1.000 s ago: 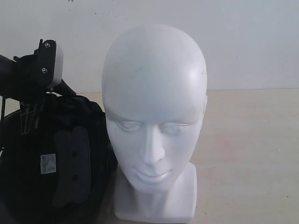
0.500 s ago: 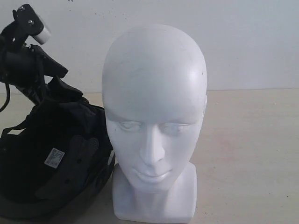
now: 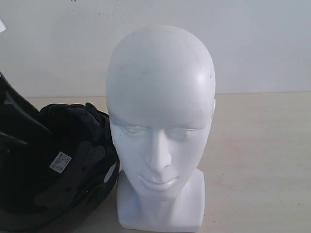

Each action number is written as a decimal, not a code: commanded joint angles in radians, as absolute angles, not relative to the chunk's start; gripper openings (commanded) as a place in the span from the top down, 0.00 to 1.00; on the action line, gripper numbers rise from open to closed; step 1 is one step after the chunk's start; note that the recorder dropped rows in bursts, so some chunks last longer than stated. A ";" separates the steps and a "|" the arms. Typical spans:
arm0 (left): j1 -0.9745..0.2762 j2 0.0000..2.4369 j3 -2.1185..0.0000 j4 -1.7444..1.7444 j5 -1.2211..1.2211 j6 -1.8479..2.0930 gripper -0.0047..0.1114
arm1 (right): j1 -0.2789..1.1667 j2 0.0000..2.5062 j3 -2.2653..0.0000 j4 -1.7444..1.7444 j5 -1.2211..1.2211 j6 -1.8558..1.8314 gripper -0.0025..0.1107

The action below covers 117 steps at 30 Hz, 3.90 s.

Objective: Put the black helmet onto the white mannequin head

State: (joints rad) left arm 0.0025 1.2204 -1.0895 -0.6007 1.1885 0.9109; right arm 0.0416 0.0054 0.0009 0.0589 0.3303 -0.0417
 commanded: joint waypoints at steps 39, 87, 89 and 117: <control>-0.369 0.933 -0.616 -0.520 0.626 0.513 0.52 | 0.040 0.000 0.000 0.055 0.323 -0.043 0.98; -0.369 1.401 -0.618 -0.384 0.303 0.487 0.32 | 0.040 0.000 0.000 0.055 0.323 -0.043 0.98; -0.369 1.420 -0.618 -0.376 0.299 0.487 0.32 | 0.040 0.000 0.000 0.055 0.323 -0.043 0.98; -0.369 1.388 -0.618 -0.377 0.357 0.351 0.92 | 0.040 0.000 0.000 0.055 0.323 -0.043 0.98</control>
